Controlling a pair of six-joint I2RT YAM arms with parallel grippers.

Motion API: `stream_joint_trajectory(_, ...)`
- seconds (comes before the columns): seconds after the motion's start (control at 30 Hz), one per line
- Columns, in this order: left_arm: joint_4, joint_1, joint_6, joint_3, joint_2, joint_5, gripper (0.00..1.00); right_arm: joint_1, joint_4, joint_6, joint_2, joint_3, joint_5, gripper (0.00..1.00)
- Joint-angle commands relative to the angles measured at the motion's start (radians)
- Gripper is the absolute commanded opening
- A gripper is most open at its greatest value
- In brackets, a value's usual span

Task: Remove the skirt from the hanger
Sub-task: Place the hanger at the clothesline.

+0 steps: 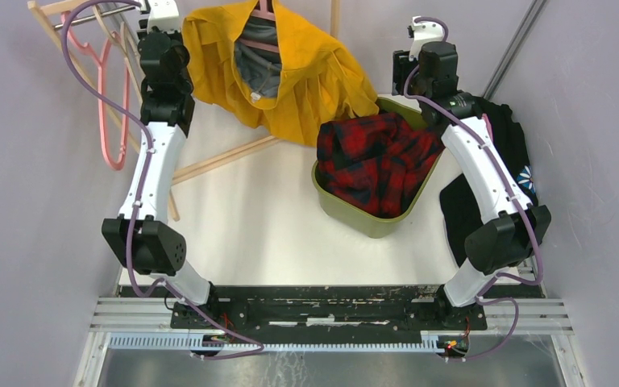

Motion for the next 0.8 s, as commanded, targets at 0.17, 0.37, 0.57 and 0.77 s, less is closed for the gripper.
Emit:
stream_joint_trajectory(0.17,0.091,0.046,-0.104,0.082,0.024,0.042,0.03,-0.015,0.036,0.005,0.003,0.027,0.000,0.63)
stream_joint_trajectory(0.37,0.082,0.053,-0.111,-0.032,-0.009,0.055,0.03,-0.018,0.035,0.011,-0.011,0.009,-0.002,0.63)
stream_joint_trajectory(0.57,0.049,0.058,-0.111,-0.117,-0.041,0.052,0.03,-0.018,0.029,0.017,-0.026,0.005,-0.006,0.63)
stream_joint_trajectory(0.77,0.018,0.060,-0.138,-0.145,-0.056,0.071,0.03,-0.023,0.033,0.011,-0.060,-0.036,0.000,0.63)
